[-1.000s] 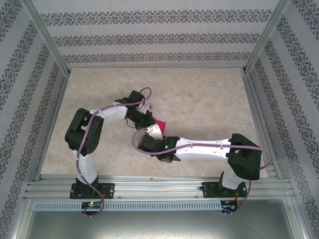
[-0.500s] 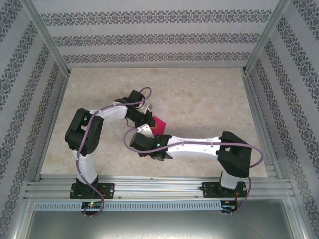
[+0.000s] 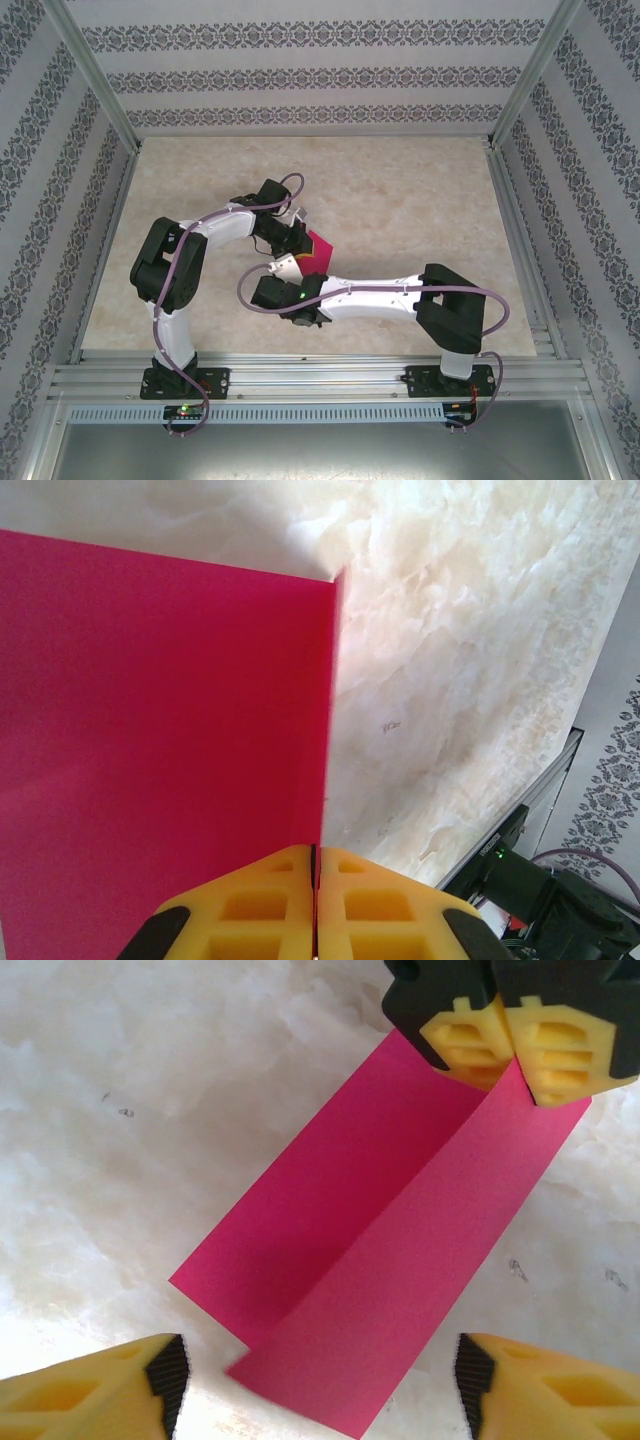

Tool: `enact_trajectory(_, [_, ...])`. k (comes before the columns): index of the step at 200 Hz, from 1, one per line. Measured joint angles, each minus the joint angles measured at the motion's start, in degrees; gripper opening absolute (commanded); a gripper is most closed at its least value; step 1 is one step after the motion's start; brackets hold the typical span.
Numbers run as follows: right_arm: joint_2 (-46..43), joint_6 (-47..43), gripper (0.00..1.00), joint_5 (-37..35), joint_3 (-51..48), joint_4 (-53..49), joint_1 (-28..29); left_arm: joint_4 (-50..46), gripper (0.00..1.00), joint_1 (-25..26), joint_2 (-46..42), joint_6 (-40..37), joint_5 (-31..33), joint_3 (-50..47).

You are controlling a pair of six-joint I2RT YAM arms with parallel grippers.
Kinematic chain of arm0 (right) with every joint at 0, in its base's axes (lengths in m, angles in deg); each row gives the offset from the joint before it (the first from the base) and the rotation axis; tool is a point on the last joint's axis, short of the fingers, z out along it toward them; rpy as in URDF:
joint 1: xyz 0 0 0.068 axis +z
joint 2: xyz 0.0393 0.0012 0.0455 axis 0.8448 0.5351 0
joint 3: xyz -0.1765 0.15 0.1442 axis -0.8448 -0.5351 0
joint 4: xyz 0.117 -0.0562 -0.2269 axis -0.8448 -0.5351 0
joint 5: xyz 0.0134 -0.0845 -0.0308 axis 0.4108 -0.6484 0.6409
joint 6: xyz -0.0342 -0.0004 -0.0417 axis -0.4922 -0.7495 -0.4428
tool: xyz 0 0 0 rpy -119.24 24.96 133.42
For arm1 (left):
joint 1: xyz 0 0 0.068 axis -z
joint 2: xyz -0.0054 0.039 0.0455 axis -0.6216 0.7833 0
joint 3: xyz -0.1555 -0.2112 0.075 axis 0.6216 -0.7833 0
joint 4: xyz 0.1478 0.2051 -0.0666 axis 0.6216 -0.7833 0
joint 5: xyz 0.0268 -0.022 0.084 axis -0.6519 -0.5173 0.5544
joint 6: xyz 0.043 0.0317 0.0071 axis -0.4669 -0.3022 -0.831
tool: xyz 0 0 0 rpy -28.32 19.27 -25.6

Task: Fold a paper plane with a square sheet of paper (pick it up from the middle)
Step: Fold the triangle a second time at the center of the table.

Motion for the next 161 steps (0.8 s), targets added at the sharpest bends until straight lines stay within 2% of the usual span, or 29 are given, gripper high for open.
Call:
enact_trajectory(34, [-0.04, 0.24, 0.51, -1.29, -0.09, -0.22, 1.11, -0.04, 0.09, 0.0, 0.0, 0.0, 0.0, 0.09])
enact_trajectory(45, [-0.17, 0.59, 0.43, -1.7, -0.33, -0.2, 1.31, -0.04, 0.08, 0.0, 0.0, 0.0, 0.02, 0.09])
enact_trajectory(72, [-1.38, 0.72, 0.34, -2.8, -1.29, -0.98, 1.31, -0.04, 0.09, 0.0, 0.0, 0.0, 0.0, 0.09])
enact_trajectory(121, [-3.98, 0.31, 0.11, -3.21, -2.99, -0.13, 1.27, -0.04, 0.11, 0.0, 0.0, 0.0, -0.15, 0.09])
enact_trajectory(137, [-4.68, 0.15, 0.1, -2.67, -4.22, 1.4, 1.16, -0.04, 0.14, 0.0, -0.11, 0.0, -0.15, 0.09])
enact_trajectory(156, [-6.12, -0.31, 0.07, -0.66, -6.56, 3.74, 0.39, -0.07, 0.22, 0.0, -0.72, -0.04, -0.02, 0.09])
enact_trajectory(161, [-6.49, -0.26, 0.06, -0.02, -7.13, 4.37, 0.15, -0.17, 0.27, 0.0, -1.03, 0.04, 0.07, 0.09])
